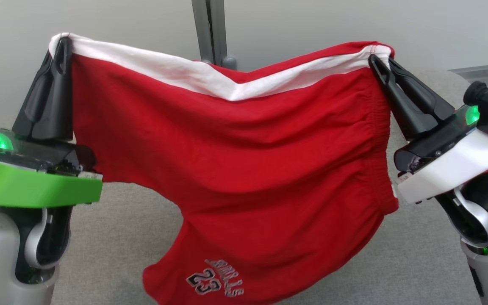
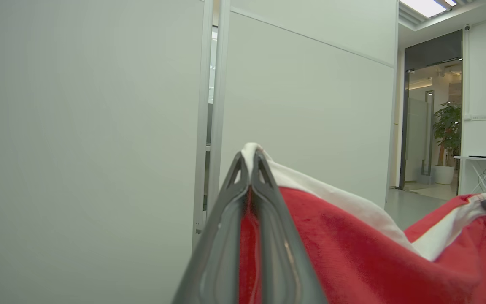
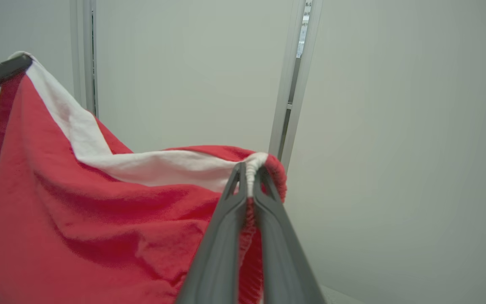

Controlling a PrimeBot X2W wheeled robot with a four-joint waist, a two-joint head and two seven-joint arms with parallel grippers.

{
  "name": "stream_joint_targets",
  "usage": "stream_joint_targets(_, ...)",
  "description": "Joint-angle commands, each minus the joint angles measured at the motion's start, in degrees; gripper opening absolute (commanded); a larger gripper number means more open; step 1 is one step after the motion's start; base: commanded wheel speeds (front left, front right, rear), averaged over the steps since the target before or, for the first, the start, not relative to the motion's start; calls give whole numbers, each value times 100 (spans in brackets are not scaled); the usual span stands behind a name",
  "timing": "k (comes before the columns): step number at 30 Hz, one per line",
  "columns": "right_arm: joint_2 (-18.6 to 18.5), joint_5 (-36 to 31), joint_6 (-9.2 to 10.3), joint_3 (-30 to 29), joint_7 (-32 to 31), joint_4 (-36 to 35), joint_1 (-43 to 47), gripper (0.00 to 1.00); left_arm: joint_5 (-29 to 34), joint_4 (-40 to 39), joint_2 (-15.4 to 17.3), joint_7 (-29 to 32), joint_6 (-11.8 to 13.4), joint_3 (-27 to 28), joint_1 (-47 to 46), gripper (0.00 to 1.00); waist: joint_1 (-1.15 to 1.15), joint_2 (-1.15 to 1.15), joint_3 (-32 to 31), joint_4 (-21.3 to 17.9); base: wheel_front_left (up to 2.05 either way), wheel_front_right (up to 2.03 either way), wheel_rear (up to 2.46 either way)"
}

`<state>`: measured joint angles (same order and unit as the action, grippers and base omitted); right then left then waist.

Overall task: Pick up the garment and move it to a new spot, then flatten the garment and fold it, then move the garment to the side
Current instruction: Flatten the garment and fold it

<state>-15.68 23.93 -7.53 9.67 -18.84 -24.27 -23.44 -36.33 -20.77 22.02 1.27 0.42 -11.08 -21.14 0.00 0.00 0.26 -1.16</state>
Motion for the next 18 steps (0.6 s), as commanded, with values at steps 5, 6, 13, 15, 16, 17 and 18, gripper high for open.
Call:
stream_joint_targets(5, 206, 28, 10, 220, -67, 391, -466, 0, -114, 783, 26, 17, -222, -6, -685, 0, 0, 0, 718, 57, 0, 0, 0)
stream_joint_targets(6, 263, 72, 10, 281, -18, 577, -659, 0, -78, 1000, 51, 11, -300, -41, -897, 0, 0, 0, 842, 66, 0, 0, 0)
stream_joint_targets(13, 504, -215, 10, 555, 654, 2406, -2656, 0, 381, 2607, 139, -346, -611, -261, -2849, 0, 0, 0, 1676, 66, 0, 0, 0)
stream_joint_targets(15, 590, -454, 10, 584, 1046, 3060, -3295, 0, 553, 3071, 100, -634, -648, -288, -3491, 0, 0, 0, 1885, 72, 0, 0, 0)
stream_joint_targets(16, 642, -547, 10, 584, 1240, 3385, -3543, 0, 617, 3308, 52, -794, -664, -295, -3743, 0, 0, 0, 1956, 82, 0, 0, 0)
stream_joint_targets(17, 763, -615, 10, 517, 1481, 3781, -3828, 0, 696, 3613, -6, -982, -683, -327, -4021, 0, 0, 0, 2046, 99, 0, 0, 0)
stream_joint_targets(18, 844, -651, 10, 481, 1628, 4081, -4031, 0, 771, 3825, -37, -1140, -698, -356, -4224, 0, 0, 0, 2117, 109, 0, 0, 0)
